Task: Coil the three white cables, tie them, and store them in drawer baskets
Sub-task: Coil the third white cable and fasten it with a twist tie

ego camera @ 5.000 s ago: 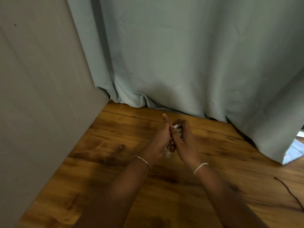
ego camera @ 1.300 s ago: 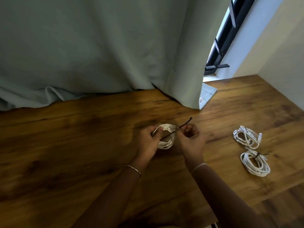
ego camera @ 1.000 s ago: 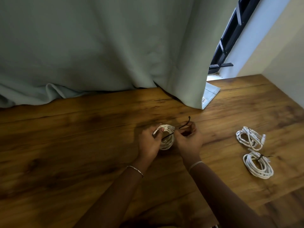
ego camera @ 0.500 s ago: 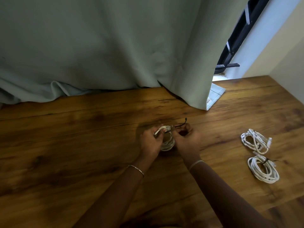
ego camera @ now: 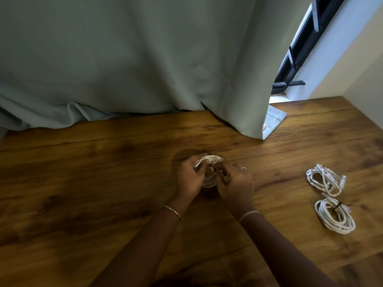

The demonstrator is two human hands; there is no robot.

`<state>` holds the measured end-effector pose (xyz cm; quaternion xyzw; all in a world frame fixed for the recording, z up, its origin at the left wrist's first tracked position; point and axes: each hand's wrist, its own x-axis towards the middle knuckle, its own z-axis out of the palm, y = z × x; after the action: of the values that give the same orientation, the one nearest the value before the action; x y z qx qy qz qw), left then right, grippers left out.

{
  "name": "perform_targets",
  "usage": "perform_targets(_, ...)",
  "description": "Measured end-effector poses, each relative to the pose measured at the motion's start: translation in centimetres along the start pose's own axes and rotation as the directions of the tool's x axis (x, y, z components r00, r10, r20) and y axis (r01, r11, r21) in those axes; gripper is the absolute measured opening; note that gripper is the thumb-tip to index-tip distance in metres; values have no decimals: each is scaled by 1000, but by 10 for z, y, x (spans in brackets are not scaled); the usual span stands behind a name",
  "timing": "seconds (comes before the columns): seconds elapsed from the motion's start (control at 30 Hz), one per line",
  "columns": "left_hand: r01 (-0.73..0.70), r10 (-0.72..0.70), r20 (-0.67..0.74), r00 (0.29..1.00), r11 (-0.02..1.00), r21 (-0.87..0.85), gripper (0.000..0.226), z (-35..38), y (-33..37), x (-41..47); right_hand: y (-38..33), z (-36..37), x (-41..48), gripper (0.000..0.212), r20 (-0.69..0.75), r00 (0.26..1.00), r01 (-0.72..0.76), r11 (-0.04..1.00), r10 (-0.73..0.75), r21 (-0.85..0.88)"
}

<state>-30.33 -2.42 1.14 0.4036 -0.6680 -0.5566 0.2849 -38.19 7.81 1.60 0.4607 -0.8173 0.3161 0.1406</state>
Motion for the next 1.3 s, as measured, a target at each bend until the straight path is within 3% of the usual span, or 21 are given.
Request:
perform_targets(0.2,55,-54,23,998,998,-43,17,0,0,4,2,-2,-2,25,42,973,231,959,-227,-165)
perform_targets(0.4,104,-86,133,987,985,-139,9,-1,5,2,6,-3,3,14,70,905,424,875,-420,-234)
perform_targets(0.67,178,-144,155,977,954,-239,7,-5,8,1,7,-8,10,11,91,845,529,802,-526,-276)
perform_targets(0.83,163,-145,83,986,947,-276,6,-3,11,-3,0,-7,6,13,22,922,385,904,-388,-189)
perform_targets(1.0,201,-211,0,977,930,-309,19,-2,11,-1,-9,-8,4,21,-25,1000,19,999,-19,32)
perform_targets(1.13,134,-150,-28,988,942,-308,20,-1,11,-4,-19,-11,13,13,-18,964,-247,919,265,306)
perform_targets(1.3,67,-81,-39,996,957,-281,12,2,11,-8,-17,-7,20,24,39,914,-371,796,403,479)
